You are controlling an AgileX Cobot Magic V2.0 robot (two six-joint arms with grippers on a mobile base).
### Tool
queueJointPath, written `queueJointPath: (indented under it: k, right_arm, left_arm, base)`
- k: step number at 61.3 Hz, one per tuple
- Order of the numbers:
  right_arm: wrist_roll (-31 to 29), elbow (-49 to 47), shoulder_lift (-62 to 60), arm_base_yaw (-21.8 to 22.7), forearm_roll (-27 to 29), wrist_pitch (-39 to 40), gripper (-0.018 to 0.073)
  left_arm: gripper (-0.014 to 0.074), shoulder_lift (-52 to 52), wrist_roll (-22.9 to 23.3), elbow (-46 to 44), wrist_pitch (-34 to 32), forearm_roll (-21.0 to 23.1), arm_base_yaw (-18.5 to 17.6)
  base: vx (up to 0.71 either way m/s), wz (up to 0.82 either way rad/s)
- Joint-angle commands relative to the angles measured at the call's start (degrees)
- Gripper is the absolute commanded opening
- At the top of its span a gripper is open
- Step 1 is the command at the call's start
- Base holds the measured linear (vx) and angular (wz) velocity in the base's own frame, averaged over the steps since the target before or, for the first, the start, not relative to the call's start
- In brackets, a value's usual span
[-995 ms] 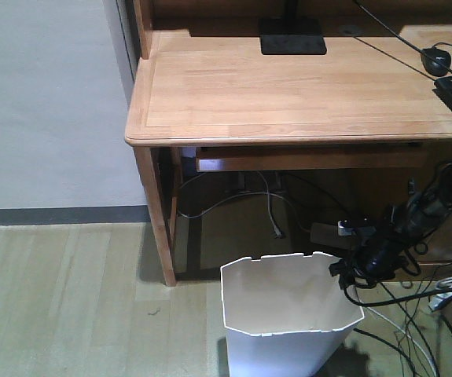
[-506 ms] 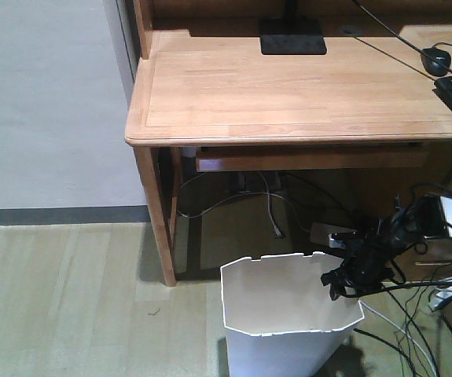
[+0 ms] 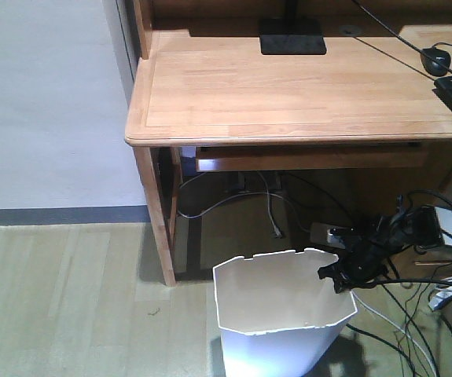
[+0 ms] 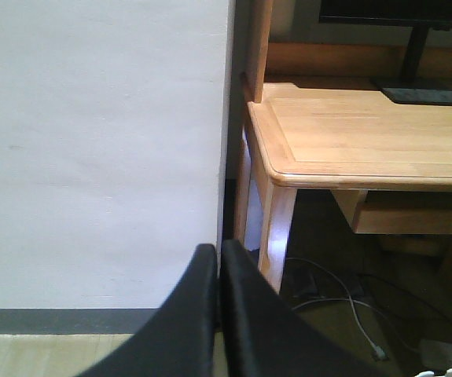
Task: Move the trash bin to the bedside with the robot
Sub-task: 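Close the right gripper on the bin rim and lift it slightly, then hold the bin in the right gripper while the base turns away from the desk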
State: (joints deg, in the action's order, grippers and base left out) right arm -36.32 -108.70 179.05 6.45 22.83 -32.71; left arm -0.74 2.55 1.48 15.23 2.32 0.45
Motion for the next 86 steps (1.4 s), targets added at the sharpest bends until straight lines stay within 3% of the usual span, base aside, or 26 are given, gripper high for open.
queueJointPath:
  k: [1, 11, 39, 49, 57, 64, 74, 86]
  right_arm:
    - [-8.48, -0.77, -3.9, -0.29, 12.17, -4.48, -0.001]
    - [-15.9, -0.77, -3.97, -0.29, 18.77, -8.46, -0.0006]
    - [-18.13, -0.56, -9.04, 1.6, 21.14, -17.71, -0.0005]
    - [-15.86, 0.29, -12.25, 2.78, 20.56, -20.81, -0.0003]
    - [-17.43, 7.76, -17.67, 3.32, 21.17, -15.46, -0.0003]
    - [-23.75, 16.37, -22.89, 3.56, 25.37, -11.14, -0.0003]
    - [-33.04, 25.34, -29.61, 5.26, 35.09, -12.09, -0.0003]
    - [-38.86, 34.72, -36.54, 7.25, 40.2, -12.02, -0.0003]
  left_arm:
    - [-0.0006, -0.81, 0.32, 1.07, -3.96, 0.25, -0.01]
    - [-0.0006, -0.81, 0.32, 1.07, -3.96, 0.25, -0.01]
    - [-0.0006, -0.81, 0.32, 1.07, -3.96, 0.25, -0.01]
    - [-0.0006, -0.81, 0.32, 1.07, -3.96, 0.25, -0.01]
    - [-0.0006, -0.81, 0.32, 1.07, -3.96, 0.25, -0.01]
    - [-0.0006, -0.81, 0.32, 1.07, -3.96, 0.25, -0.01]
    - [-0.0006, -0.81, 0.32, 1.07, -3.96, 0.25, -0.01]
    - [-0.0006, -0.81, 0.32, 1.07, -3.96, 0.25, -0.01]
  base:
    - [0.0, 0.0]
    - [0.0, 0.0]
    - [0.0, 0.0]
    - [0.0, 0.0]
    - [0.0, 0.0]
    - [0.0, 0.0]
    - [0.0, 0.0]
    - [0.0, 0.0]
